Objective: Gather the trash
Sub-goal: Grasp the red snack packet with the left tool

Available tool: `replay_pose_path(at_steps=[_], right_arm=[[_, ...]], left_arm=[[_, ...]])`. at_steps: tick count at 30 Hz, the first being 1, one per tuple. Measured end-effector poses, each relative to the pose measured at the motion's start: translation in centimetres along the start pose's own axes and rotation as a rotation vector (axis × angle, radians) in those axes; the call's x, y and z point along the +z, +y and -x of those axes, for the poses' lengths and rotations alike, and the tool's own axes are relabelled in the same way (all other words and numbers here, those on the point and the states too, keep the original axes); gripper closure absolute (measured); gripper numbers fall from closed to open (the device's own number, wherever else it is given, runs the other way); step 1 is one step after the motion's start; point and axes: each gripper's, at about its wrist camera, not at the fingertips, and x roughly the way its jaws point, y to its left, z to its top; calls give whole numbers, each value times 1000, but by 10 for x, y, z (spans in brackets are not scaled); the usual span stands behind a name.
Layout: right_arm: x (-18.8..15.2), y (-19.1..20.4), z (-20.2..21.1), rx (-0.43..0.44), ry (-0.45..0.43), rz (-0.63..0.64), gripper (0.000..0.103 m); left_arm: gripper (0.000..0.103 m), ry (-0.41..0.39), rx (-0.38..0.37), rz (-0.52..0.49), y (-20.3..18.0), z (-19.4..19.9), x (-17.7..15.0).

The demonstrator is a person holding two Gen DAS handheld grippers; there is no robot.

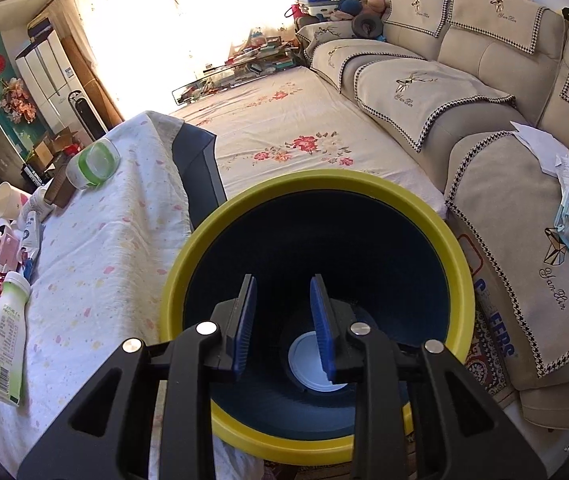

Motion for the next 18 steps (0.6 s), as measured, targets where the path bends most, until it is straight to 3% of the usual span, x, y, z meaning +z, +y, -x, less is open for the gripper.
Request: replay_pose_path(at_steps=[5, 7, 12, 18], right_arm=[[0, 6, 0, 17, 0, 5, 76], [0, 7, 0, 19, 0, 8, 75], [0, 10, -3, 25, 1, 12, 74], [1, 12, -4, 26, 3, 12, 74]], left_arm=[[40, 103, -43, 50, 8, -44, 7], [42, 131, -64, 65, 9, -55, 8], [52, 149, -100, 89, 10, -68, 10], [77, 161, -130, 102, 8, -76, 12]])
